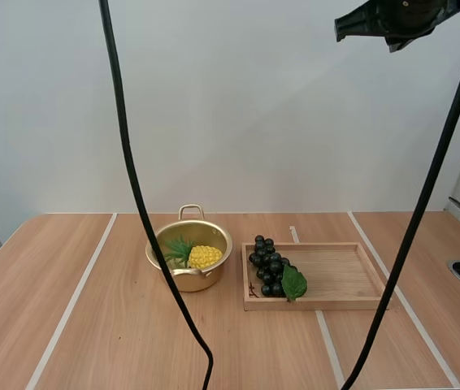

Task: Open the pot, put the pineapple inside, and close it

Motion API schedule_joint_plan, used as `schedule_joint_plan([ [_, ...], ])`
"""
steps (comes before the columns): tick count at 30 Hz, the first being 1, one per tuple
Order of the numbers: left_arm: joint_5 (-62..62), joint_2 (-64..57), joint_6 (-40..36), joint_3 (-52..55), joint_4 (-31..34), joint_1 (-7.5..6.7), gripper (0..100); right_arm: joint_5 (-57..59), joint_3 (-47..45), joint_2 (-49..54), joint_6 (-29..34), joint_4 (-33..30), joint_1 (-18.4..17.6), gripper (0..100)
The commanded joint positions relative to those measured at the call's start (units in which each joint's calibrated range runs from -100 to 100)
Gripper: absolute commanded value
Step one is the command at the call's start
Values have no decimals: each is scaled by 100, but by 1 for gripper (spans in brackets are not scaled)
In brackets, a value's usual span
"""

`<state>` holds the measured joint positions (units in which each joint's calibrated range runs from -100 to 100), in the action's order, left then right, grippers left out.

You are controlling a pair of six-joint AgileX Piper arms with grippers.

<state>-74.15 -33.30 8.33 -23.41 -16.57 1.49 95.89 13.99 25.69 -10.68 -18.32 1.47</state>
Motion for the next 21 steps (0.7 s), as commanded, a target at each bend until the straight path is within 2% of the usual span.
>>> schedule_joint_plan([
  [1, 84, 17, -195, 20, 12, 1, 0, -352, -252, 227, 155, 249, 122, 0],
  [7, 178, 29, -186, 808, -151, 1, 0, -1997, -1657, 650, 413, 312, 139, 0],
  [11, 836, 29, -186, 1638, -151, 1, 0, -2833, -2624, 748, 413, 312, 139, 0],
  [21, 2152, 142, 370, 3602, -703, 1, 0, -4470, -4201, 735, 413, 303, 139, 0],
])
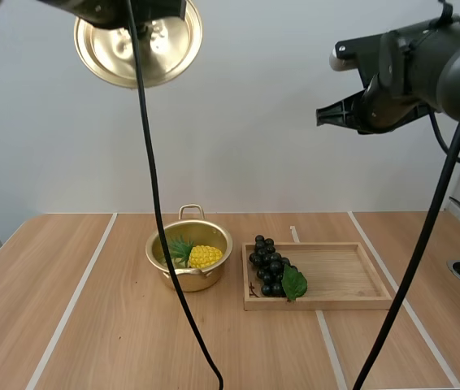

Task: Open the pot, put the pineapple inside, and close it

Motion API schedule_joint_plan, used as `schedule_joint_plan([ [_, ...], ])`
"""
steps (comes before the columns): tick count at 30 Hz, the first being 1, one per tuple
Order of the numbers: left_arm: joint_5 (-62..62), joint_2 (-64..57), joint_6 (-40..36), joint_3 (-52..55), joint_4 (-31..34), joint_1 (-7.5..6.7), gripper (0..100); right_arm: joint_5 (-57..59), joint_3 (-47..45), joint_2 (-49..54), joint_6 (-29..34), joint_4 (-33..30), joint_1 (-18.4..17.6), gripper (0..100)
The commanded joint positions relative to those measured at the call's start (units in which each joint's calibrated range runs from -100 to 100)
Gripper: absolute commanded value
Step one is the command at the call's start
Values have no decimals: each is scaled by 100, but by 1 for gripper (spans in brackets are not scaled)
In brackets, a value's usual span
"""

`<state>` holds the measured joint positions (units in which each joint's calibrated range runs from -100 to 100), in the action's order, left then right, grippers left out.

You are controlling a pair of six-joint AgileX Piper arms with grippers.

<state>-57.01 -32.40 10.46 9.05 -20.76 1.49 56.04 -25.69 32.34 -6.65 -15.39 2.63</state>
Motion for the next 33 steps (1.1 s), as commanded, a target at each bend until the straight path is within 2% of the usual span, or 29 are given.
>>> schedule_joint_plan([
  [1, 482, 81, 262, 530, -413, 1, 0, -609, -339, 58, 11, 10, 23, 0],
  [6, 522, 390, 780, 1218, -877, 1, 0, -1080, -750, 31, 11, 10, 23, 0],
  [10, 505, 647, 837, 1685, -885, -33, 0, -1432, -1022, 31, 11, -92, 23, 0],
  [18, 582, 1179, 1175, 2424, -890, -196, 0, -1581, -1303, -55, 11, -201, 23, 0],
  [28, 999, 1727, 1484, 3144, -945, -196, 0, -1938, -1643, -80, 11, -377, 23, 0],
  [33, 981, 1862, 1941, 3352, -1490, -196, 0, -1968, -1643, -80, 11, -377, 23, 0],
])
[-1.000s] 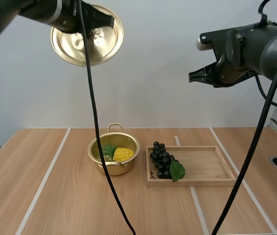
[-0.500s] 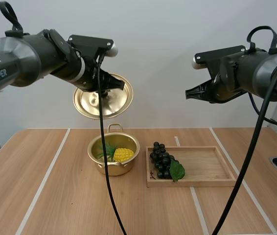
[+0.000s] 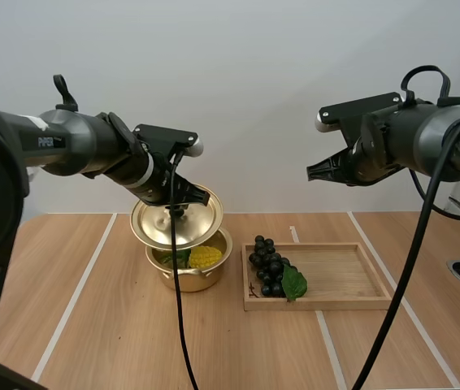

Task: Open the pot, put the pineapple inside, and close it

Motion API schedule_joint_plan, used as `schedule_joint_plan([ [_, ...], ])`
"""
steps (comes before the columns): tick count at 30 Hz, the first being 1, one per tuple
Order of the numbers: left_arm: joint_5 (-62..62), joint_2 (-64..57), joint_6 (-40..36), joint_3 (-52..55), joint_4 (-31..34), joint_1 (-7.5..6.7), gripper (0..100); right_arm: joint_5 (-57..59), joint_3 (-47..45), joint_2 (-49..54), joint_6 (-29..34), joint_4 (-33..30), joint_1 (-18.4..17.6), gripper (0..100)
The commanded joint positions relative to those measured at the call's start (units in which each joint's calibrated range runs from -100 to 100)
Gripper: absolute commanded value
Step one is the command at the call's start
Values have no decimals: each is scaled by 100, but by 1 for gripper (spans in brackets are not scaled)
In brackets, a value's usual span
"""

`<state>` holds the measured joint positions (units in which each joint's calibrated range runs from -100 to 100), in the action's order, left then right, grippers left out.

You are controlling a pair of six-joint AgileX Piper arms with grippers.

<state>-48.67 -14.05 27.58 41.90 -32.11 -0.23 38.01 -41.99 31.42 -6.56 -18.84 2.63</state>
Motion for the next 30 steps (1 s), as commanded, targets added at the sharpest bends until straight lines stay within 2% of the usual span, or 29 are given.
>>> schedule_joint_plan([
  [1, 146, 56, 322, 87, -425, -24, 0, -165, -13, 12, 2, -32, 23, 0],
  [14, 412, 581, 437, 85, -545, -24, 0, -171, -13, 12, 2, -32, 23, 0],
  [30, 200, 607, 707, 85, -943, -24, 0, -170, -13, -1, 2, -21, 23, 0],
])
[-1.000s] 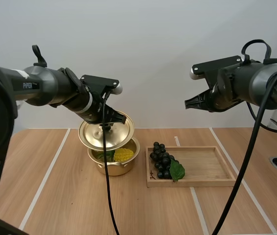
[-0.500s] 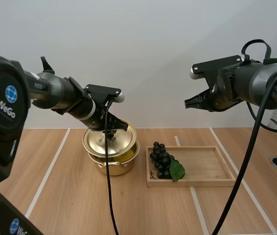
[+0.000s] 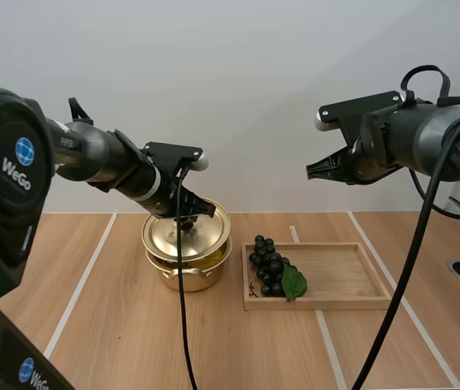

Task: Open the pot, put the pineapple inside, and close it

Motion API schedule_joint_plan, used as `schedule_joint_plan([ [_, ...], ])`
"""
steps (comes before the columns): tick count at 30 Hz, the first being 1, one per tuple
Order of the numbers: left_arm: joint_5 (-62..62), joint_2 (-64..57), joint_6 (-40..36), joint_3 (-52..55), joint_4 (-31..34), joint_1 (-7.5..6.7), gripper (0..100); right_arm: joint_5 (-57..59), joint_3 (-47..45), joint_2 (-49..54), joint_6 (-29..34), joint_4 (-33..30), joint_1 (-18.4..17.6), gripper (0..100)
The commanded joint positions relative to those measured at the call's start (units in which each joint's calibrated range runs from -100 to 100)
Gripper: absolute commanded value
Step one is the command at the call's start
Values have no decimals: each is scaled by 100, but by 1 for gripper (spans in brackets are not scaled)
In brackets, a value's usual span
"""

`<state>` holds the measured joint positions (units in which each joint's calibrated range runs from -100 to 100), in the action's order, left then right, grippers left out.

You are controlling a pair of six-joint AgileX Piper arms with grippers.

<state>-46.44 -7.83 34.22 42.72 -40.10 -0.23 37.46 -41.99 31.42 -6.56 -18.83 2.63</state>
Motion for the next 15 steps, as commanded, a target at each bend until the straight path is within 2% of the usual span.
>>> schedule_joint_plan([
  [1, -64, -1, 43, 3, -145, -24, 0, -114, -13, -1, 2, -22, 23, 0],
  [13, -144, 299, 43, 3, -145, -24, 0, -114, -13, -1, 2, -10, 23, 0],
  [15, -141, 299, 43, 3, -145, -24, 2, -114, -13, -1, 2, -10, 23, 0],
])
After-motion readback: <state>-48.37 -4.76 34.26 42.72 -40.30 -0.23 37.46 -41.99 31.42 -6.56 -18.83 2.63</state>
